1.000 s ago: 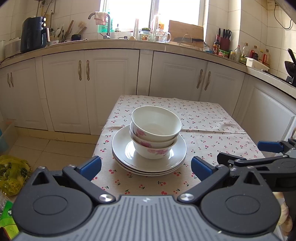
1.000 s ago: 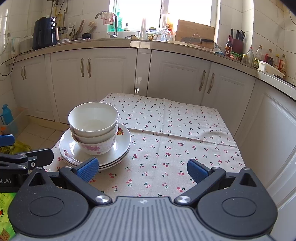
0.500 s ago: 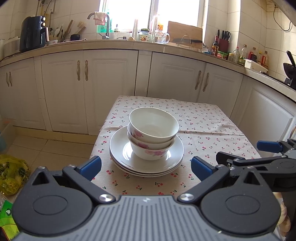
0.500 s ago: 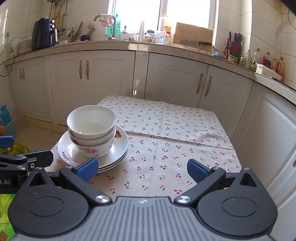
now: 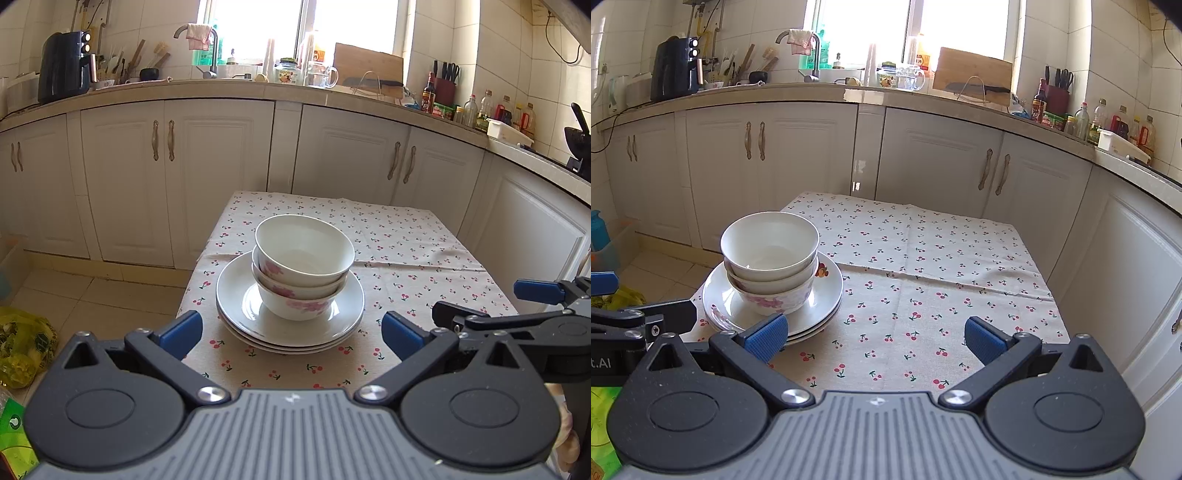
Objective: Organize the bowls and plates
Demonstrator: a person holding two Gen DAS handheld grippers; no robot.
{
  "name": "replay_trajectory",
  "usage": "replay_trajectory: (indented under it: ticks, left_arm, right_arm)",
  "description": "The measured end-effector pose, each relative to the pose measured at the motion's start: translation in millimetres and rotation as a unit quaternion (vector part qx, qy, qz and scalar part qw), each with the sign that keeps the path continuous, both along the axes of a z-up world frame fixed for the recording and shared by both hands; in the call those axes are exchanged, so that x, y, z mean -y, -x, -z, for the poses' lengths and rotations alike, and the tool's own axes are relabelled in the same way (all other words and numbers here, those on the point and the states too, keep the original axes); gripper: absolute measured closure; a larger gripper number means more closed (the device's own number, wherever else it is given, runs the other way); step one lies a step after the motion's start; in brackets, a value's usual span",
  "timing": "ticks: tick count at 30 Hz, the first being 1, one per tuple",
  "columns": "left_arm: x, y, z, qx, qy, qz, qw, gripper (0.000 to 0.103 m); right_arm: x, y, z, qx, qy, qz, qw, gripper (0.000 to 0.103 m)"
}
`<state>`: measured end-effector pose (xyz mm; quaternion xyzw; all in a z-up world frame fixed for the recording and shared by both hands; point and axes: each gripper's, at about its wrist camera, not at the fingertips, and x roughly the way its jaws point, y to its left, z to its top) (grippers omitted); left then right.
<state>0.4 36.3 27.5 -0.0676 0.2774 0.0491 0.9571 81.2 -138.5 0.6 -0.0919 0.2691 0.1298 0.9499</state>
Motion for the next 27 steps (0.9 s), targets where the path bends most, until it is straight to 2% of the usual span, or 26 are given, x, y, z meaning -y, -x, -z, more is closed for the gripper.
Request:
replay_trajectory:
  ticks: [27]
  left_arm:
    - [1.6,-0.3,-0.8,-0.001,0.001,0.0,1.0,0.001]
  right_arm:
    - [0.9,1.0,0.5,0.005,0.005,0.006,1.0,0.0]
